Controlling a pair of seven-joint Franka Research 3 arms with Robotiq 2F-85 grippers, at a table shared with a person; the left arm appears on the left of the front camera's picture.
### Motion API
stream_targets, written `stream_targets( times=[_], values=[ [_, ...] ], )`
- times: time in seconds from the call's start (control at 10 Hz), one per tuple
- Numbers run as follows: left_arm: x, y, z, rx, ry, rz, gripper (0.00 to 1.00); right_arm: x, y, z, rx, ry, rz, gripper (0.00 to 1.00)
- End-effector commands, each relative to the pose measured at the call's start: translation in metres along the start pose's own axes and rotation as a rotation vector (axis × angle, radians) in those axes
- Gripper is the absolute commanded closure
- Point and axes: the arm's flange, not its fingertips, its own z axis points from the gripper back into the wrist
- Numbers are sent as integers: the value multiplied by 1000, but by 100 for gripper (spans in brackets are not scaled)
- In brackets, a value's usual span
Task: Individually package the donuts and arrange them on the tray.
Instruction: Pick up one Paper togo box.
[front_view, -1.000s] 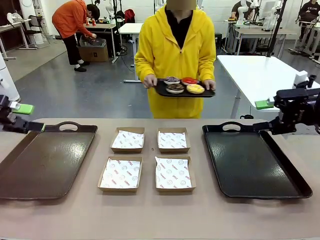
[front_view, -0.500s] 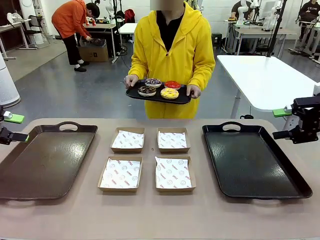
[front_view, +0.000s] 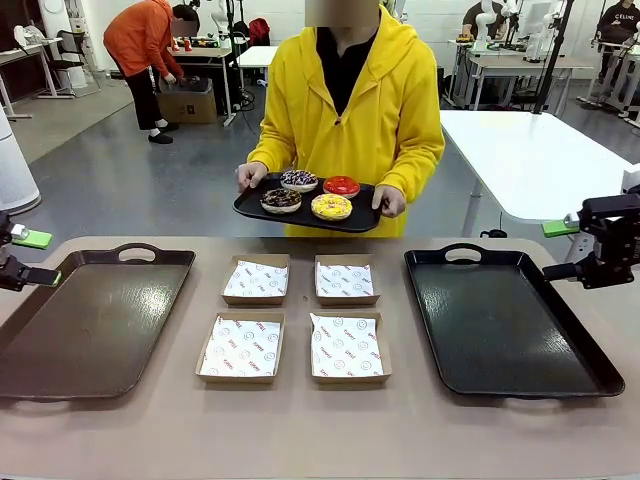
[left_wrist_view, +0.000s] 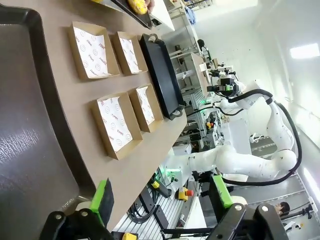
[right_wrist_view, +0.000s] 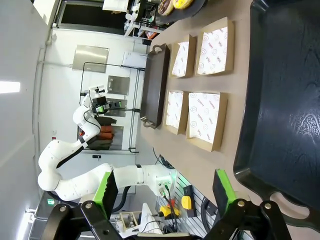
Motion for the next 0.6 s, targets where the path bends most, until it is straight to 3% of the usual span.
stream_targets(
  times=[0.0,0.5],
  values=[
    [0,0,1,-17,-12,-5,0,1,-1,0,18,-8,-1,0],
    [0,0,1,-17,-12,-5,0,1,-1,0,18,-8,-1,0]
  ],
)
